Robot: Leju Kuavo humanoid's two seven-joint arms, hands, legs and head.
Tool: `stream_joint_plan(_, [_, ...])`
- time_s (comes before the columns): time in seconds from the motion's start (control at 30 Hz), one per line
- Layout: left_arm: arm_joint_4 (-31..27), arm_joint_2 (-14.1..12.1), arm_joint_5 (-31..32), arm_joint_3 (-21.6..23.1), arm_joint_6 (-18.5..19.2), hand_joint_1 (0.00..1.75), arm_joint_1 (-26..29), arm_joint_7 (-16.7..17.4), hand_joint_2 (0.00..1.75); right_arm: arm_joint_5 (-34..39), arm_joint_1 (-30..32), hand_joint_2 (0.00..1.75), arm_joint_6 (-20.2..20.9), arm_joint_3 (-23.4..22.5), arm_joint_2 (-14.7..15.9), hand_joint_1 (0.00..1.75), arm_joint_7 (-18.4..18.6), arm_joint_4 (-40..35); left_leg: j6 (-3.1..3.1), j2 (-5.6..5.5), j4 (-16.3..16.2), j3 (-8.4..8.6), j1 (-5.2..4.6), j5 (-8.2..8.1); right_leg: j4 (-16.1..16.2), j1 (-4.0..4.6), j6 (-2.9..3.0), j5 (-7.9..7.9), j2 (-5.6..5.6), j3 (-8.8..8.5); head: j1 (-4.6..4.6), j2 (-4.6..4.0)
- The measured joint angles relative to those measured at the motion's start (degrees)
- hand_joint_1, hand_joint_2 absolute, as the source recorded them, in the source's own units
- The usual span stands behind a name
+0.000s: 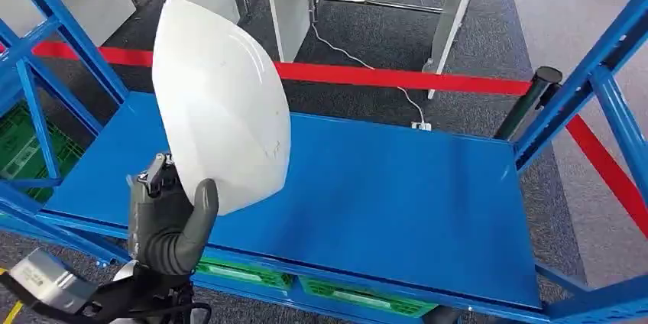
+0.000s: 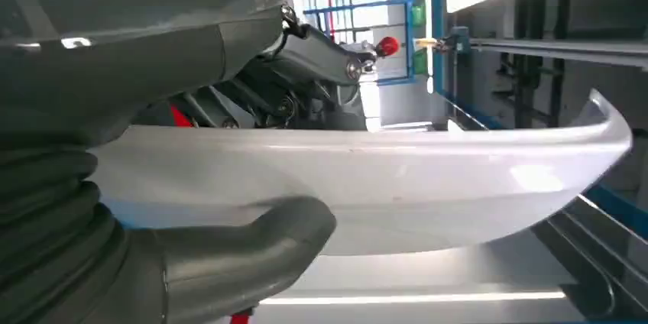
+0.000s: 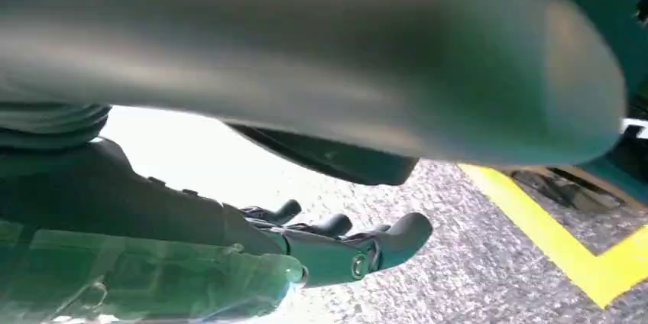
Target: Take the parts from the cabinet and place them on the table.
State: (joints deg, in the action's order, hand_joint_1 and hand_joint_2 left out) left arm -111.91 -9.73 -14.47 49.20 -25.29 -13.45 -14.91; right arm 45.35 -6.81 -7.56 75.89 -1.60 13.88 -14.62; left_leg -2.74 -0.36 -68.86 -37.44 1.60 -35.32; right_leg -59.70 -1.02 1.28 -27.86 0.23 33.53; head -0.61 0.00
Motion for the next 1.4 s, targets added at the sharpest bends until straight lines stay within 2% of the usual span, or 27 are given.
stream_joint_plan(0.07, [0.20,0.00,-0.04,-0.07,0.00,1.75,0.15,-0.02,1.75,0.00,0.07,0.00,0.02,0.02,0.04,0.00,0.00,0.00,0.16,0.00,-6.93,-1.73,-0.08,-3.24,-0.04,0.45,0.33,0.69,-0.18,0.97,0.06,0.00])
stream_joint_plan(0.1, [0.37,0.00,-0.07,-0.09,0.04,1.75,0.20,-0.02,1.75,0.00,0.07,0.00,0.02,0.02,0.06,0.00,0.00,0.00,0.41,0.00,-6.56,-0.78,-0.19,-2.77,-0.04,0.68,0.35,1.09,-0.19,1.49,0.06,0.00])
stream_joint_plan(0.13, [0.48,0.00,-0.09,-0.09,0.09,1.75,0.20,-0.04,1.75,0.00,0.05,0.00,0.02,0.02,0.07,0.00,0.00,0.00,0.84,0.00,-3.87,1.15,-0.34,-1.34,-0.05,0.86,0.37,1.47,-0.17,1.90,0.07,0.00])
stream_joint_plan(0.2, [0.55,0.00,-0.15,-0.17,0.18,1.75,0.16,-0.15,1.75,0.00,0.02,0.00,0.00,0.00,0.09,0.00,0.00,0.00,1.99,-0.01,6.38,7.56,-0.92,2.54,-0.05,1.09,0.23,2.12,0.00,2.41,0.06,0.00])
stream_joint_plan(0.23, [0.52,0.00,-0.30,-0.22,0.20,1.75,0.08,-0.24,1.75,0.00,0.01,0.00,0.00,0.00,0.02,0.00,0.00,-0.02,2.68,0.01,10.75,9.79,-1.33,2.24,-0.02,0.97,0.07,2.45,-0.01,2.56,0.04,0.00])
stream_joint_plan(0.3, [0.55,0.00,-0.46,-0.24,0.37,1.75,0.07,-0.37,1.75,0.00,-0.05,0.00,0.00,0.00,0.11,0.00,0.02,-0.02,2.72,-0.07,11.30,9.61,-1.77,2.84,-0.01,1.01,-0.87,3.24,-0.05,3.05,-0.04,0.00])
stream_joint_plan(0.4, [0.57,0.00,-0.59,-0.28,0.44,1.75,0.11,-0.37,1.75,0.00,0.01,0.00,0.04,0.02,0.13,0.00,0.00,-0.02,3.73,0.05,12.06,9.06,-1.64,4.56,0.47,0.84,-1.94,4.06,0.03,3.30,-0.09,0.00])
stream_joint_plan(0.43, [0.57,0.04,-0.61,-0.28,0.44,1.75,0.06,-0.37,1.75,0.00,-0.03,0.00,0.04,0.02,0.18,0.00,0.02,-0.02,4.00,0.44,12.15,8.47,-1.45,5.20,-0.32,0.74,-2.22,1.93,0.04,3.67,-0.13,0.00])
stream_joint_plan(0.5, [0.61,0.04,-0.61,-0.28,0.44,1.75,0.11,-0.37,1.75,0.00,-0.02,0.00,0.02,0.00,0.20,0.00,0.02,-0.02,4.41,0.52,12.03,6.95,-1.40,6.22,-7.15,0.54,-2.71,-4.91,0.02,5.60,-0.68,0.00])
stream_joint_plan(0.57, [0.70,0.04,-0.61,-0.28,0.44,1.75,0.14,-0.37,1.75,0.00,-0.03,0.00,0.00,0.00,0.26,0.00,0.02,-0.02,4.42,0.64,11.75,5.22,-1.43,7.27,-14.92,0.49,-3.16,-8.64,0.01,7.21,-0.81,0.00])
stream_joint_plan(0.63, [0.92,0.04,-0.61,-0.26,0.44,1.75,0.19,-0.37,1.75,0.00,-0.03,0.00,0.00,0.02,0.28,0.00,0.02,-0.02,4.21,0.69,11.29,3.34,-1.35,8.24,-15.58,0.41,-3.45,-6.04,0.00,5.31,-0.83,0.00])
stream_joint_plan(0.7, [0.94,0.04,-0.63,-0.26,0.46,1.75,0.18,-0.37,1.75,0.00,-0.12,0.00,-0.02,0.02,0.37,0.00,0.02,-0.02,3.78,0.68,10.51,1.64,-1.15,9.01,-7.69,0.35,-3.51,-1.97,-0.02,-0.75,-0.83,0.00])
stream_joint_plan(0.73, [0.92,0.04,-0.63,-0.28,0.46,1.75,0.18,-0.37,1.75,0.00,-0.25,0.00,-0.07,0.02,0.37,0.00,0.02,-0.02,3.48,0.67,9.94,1.07,-1.11,9.22,-2.69,0.29,-3.45,-2.13,0.00,-4.12,-0.90,0.00])
stream_joint_plan(0.77, [0.92,0.04,-0.63,-0.31,0.48,1.75,0.16,-0.37,1.75,0.00,-0.39,0.00,-0.07,0.02,0.37,0.00,0.02,-0.02,3.17,0.66,9.52,0.45,-1.39,9.42,1.04,0.56,-3.12,-3.98,0.05,-6.31,-1.01,0.00])
stream_joint_plan(0.8, [0.92,0.04,-0.63,-0.31,0.57,1.75,0.16,-0.37,1.75,0.00,-0.47,0.00,-0.09,0.00,0.37,0.00,0.02,-0.02,2.74,0.67,9.44,0.27,-1.34,9.97,1.91,0.66,-2.30,-4.48,0.22,-6.45,-0.87,0.02])
stream_joint_plan(0.9, [0.94,0.02,-0.66,-0.30,0.61,1.75,0.19,-0.39,1.75,0.00,-0.12,0.00,-0.09,0.02,0.37,0.00,0.09,-0.02,1.75,0.59,9.67,-0.08,-1.22,11.31,1.74,0.65,-0.81,-3.28,0.07,-5.39,-0.92,0.00])
stream_joint_plan(0.93, [0.94,0.02,-0.66,-0.33,0.61,1.75,0.18,-0.39,1.75,0.00,-0.19,0.00,-0.07,0.02,0.39,0.00,0.11,0.00,1.38,0.52,9.21,-0.45,-1.11,9.74,1.76,0.45,-0.22,-2.72,-0.26,-4.87,-0.83,0.00])
stream_joint_plan(0.97, [0.96,0.02,-0.68,-0.37,0.63,1.75,0.19,-0.39,1.75,0.00,-0.26,0.00,-0.07,0.02,0.39,0.00,0.15,0.00,1.11,0.53,7.27,-1.08,-1.10,6.69,1.72,0.46,0.24,-2.19,-0.29,-4.16,-0.57,0.00])
stream_joint_plan(1.03, [1.05,0.00,-0.70,-0.44,0.68,1.75,0.20,-0.39,1.75,0.00,-0.34,0.00,-0.07,0.02,0.39,0.00,0.17,-0.02,0.73,0.53,-1.32,-2.92,-0.98,-0.15,1.65,0.57,0.59,-0.97,-0.39,-2.63,-0.31,0.00])
stream_joint_plan(1.07, [1.14,0.00,-0.77,-0.46,0.70,1.75,0.21,-0.39,1.75,0.00,-0.33,0.00,-0.09,0.02,0.39,0.00,0.20,0.00,0.66,0.53,-5.11,-3.50,-0.98,-1.61,1.55,0.64,0.63,-0.41,-0.48,-1.84,-0.29,0.00])
stream_joint_plan(1.1, [1.20,0.00,-0.83,-0.48,0.70,1.75,0.25,-0.39,1.75,0.00,-0.29,0.00,-0.13,0.02,0.42,0.00,0.28,0.00,0.71,0.53,-7.24,-3.32,-0.98,-1.31,1.43,0.70,0.62,0.14,-0.57,-1.00,-0.24,0.00])
stream_joint_plan(1.17, [1.31,0.00,-0.85,-0.55,0.72,1.75,0.29,-0.39,1.75,0.00,-0.31,0.00,-0.22,0.00,0.42,0.00,0.35,0.00,1.05,0.52,-4.87,-0.17,-0.98,2.73,1.05,0.82,0.49,1.18,-0.64,0.78,-0.24,0.00])
stream_joint_plan(1.2, [1.33,0.00,-0.85,-0.61,0.77,1.75,0.29,-0.39,1.75,0.00,-0.33,0.00,-0.24,0.02,0.42,0.00,0.41,-0.02,1.37,0.51,-0.75,2.95,-1.02,4.62,0.88,0.85,0.37,1.66,-0.62,1.57,-0.24,0.00])
stream_joint_plan(1.23, [1.33,0.00,-0.85,-0.68,0.79,1.75,0.28,-0.39,1.75,0.00,-0.35,0.00,-0.24,0.00,0.42,0.00,0.48,-0.02,1.84,0.46,4.46,6.77,-1.15,5.03,0.70,0.87,0.19,2.13,-0.57,2.05,-0.24,0.00])
stream_joint_plan(1.27, [1.31,0.00,-0.85,-0.77,0.90,1.75,0.26,-0.39,1.75,0.00,-0.33,0.00,-0.24,0.02,0.37,0.00,0.50,-0.02,2.28,0.44,9.64,10.30,-1.46,3.35,0.57,1.12,-0.10,2.45,-0.53,2.34,-0.26,0.00])
stream_joint_plan(1.3, [1.31,0.00,-0.81,-0.83,1.03,1.75,0.26,-0.39,1.75,0.00,-0.33,0.00,-0.24,0.02,0.37,0.00,0.52,-0.02,2.42,0.42,12.30,11.52,-1.52,2.58,0.59,1.08,-0.53,3.01,-0.54,2.47,-0.31,0.00])
stream_joint_plan(1.4, [1.33,-0.02,-0.81,-0.90,1.03,1.75,0.45,-0.39,1.75,0.00,-0.26,0.00,-0.22,0.00,0.39,0.00,0.50,-0.02,3.20,0.50,12.80,10.14,-1.76,3.51,1.18,1.05,-1.58,4.90,-0.63,3.27,-0.28,0.00])
